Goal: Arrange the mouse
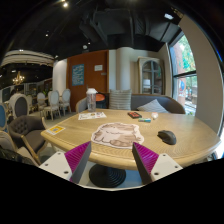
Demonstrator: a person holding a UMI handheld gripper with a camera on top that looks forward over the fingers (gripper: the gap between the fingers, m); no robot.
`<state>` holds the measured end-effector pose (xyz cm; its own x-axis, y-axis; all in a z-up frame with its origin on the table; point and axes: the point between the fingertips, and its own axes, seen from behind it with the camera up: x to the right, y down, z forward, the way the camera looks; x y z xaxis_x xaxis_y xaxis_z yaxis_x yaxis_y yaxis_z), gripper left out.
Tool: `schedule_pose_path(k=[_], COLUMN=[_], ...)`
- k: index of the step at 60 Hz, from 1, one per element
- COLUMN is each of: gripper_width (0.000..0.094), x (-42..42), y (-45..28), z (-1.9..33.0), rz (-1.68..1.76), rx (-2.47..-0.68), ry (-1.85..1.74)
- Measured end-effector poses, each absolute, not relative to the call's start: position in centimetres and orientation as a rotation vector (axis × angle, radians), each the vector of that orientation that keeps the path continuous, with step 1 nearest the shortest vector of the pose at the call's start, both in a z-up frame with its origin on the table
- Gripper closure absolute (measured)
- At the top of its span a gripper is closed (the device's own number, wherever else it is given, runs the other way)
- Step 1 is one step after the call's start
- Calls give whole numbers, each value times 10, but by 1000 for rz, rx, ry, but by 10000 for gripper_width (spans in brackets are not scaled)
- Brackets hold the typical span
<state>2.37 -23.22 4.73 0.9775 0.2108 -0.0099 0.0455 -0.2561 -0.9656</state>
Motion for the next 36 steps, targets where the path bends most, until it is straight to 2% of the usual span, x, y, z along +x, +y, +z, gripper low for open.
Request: schedule_pose_path(k=[1,4,5,8,9,10,13,25,36], gripper_width=[86,87,88,88,89,88,87,92,93], x=[24,37,44,68,79,85,110,203,245], y=[-239,-235,-225,-213,-213,-209,-198,-147,-100], z=[65,64,48,63,47,65,67,43,15], rz=[153,120,105,58,46,29,-9,-161,-181], rx=[-1835,-1846,-1846,-1871,-1870,-1884,-1903,-2005,-2104], ry=[-189,-180,-172,-136,-126,-113,-82,6,26])
